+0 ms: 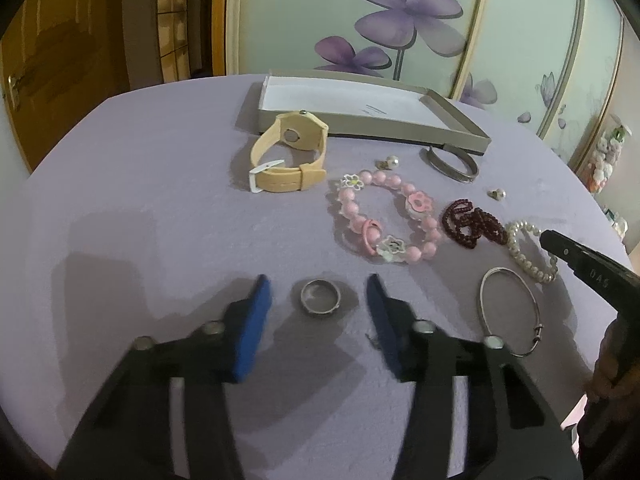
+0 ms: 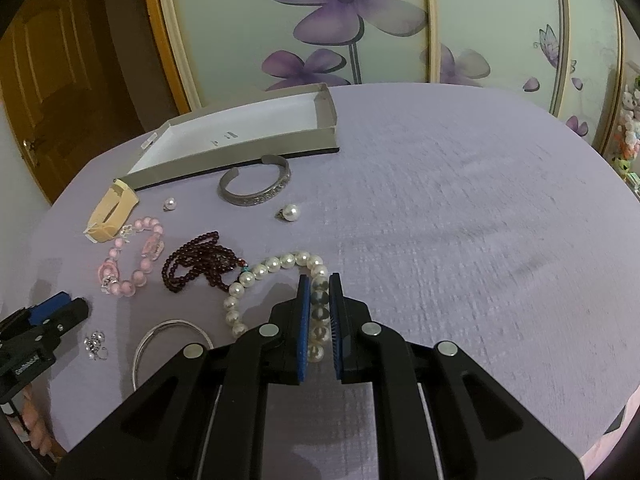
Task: Organize jewelry
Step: 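Place the silver ring in the white tray with the left tool while the right tool places the pearl bracelet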
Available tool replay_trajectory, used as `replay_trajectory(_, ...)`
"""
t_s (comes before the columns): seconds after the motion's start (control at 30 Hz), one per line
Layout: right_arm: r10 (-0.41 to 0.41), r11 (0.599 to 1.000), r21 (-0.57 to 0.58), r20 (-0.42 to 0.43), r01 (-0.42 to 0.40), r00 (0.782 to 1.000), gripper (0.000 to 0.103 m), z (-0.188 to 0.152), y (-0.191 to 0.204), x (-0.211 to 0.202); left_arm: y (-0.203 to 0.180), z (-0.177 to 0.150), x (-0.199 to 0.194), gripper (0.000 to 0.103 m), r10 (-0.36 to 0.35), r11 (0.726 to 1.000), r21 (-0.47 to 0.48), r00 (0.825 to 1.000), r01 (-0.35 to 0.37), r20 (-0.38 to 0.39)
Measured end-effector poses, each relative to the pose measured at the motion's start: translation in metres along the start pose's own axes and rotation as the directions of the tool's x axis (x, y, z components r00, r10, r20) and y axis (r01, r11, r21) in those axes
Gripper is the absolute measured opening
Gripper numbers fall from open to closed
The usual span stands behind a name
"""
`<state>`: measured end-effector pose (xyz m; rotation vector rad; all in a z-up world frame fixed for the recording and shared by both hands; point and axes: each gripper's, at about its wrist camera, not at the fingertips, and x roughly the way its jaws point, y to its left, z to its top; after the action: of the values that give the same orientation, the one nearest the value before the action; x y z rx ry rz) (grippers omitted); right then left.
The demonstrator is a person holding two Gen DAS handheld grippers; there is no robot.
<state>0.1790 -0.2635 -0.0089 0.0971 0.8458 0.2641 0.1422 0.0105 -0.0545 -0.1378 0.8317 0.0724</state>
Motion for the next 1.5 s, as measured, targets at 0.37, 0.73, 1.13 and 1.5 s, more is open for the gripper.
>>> replay_trajectory(0.37,0.048,0.999,-0.003,0.067,-0.048,0.997,0.010,0.012,-0.002,-0.020,0.009,0.004,-0.003,0.021,-0.008,1.000,-0.021,1.000,0.008,0.010)
replay_trajectory(0.73,0.076,0.995,-0.069,0.173,-0.065,0.982,0.010,0.047,0.010,-0.047,0.030,0.037,-0.035,0.021,-0.008,1.000,-0.016,0.996,0.010,0.092)
replay_trajectory(1.13,0.066,0.988,-0.152,0.278,-0.023,0.958,0.010,0.107,0.019,-0.055,0.031,0.104,-0.038,0.021,-0.059,0.998,0.009,0.990,0.059,0.130)
replay_trajectory(1.5,0.120,0.973,-0.219,0.206,-0.074,0.971,0.010,0.188,0.044,0.021,0.021,0.197,0.022,0.021,-0.111,0.994,0.025,0.985,0.108,0.133)
